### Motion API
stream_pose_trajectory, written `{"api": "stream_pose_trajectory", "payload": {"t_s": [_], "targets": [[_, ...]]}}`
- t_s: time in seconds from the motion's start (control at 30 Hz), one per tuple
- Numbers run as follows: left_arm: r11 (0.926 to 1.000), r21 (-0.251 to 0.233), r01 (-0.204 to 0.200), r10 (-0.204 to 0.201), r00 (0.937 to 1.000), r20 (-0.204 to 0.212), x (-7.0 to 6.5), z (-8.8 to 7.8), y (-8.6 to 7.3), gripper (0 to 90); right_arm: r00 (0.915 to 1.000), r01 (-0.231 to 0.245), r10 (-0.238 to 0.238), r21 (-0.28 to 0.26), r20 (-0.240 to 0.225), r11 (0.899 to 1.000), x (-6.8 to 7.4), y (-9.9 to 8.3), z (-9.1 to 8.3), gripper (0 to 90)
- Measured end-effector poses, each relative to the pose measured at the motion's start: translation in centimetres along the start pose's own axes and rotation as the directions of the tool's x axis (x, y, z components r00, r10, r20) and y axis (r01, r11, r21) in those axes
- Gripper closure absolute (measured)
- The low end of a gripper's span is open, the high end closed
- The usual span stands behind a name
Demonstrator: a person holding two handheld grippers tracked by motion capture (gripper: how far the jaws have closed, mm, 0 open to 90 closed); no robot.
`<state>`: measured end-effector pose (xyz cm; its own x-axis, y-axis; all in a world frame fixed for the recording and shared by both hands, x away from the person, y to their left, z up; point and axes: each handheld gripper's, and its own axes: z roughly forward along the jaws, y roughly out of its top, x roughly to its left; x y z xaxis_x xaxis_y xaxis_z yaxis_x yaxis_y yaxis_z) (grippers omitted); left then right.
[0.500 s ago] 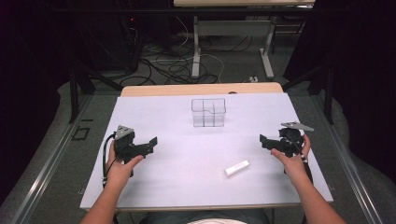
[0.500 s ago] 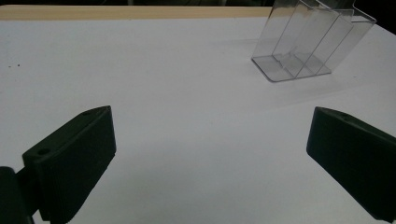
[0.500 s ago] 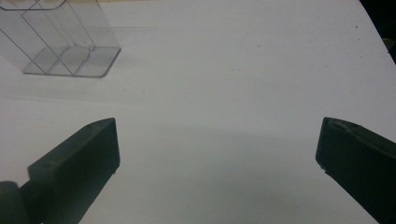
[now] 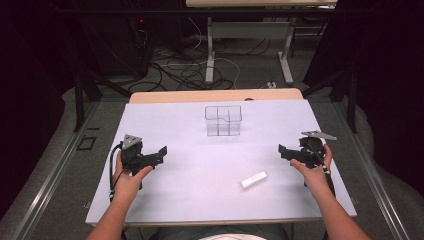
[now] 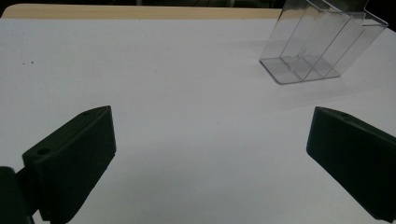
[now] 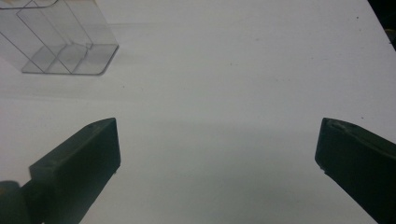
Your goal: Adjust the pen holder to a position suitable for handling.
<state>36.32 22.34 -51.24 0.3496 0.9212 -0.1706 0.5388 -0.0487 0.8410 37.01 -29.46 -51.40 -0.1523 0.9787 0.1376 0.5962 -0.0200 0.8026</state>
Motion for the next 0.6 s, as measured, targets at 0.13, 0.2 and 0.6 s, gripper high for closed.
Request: {"api": "stream_pose_trajectory", "payload": {"t_s": [0.13, 0.2, 0.6], "targets": [[1.0000, -0.002, 0.003, -0.003, 1.0000, -0.002, -0.02, -0.04, -0.01, 1.4, 1.0000, 0.003, -0.003, -0.010, 0.006, 1.000, -0.12, 0.08, -0.09, 1.7], [1.0000, -0.001, 0.000, 0.000, 1.0000, -0.005, -0.04, -0.04, 0.00, 1.4, 0.9999, 0.003, -0.003, -0.010, 0.010, 1.000, -0.05, 0.08, -0.12, 4.3], [1.0000, -0.003, -0.004, 0.004, 0.9999, -0.013, -0.05, -0.14, 0.07, 1.4, 0.9999, 0.000, 0.000, 0.008, -0.012, 1.000, 0.20, 0.46, 0.02, 19.5]]}}
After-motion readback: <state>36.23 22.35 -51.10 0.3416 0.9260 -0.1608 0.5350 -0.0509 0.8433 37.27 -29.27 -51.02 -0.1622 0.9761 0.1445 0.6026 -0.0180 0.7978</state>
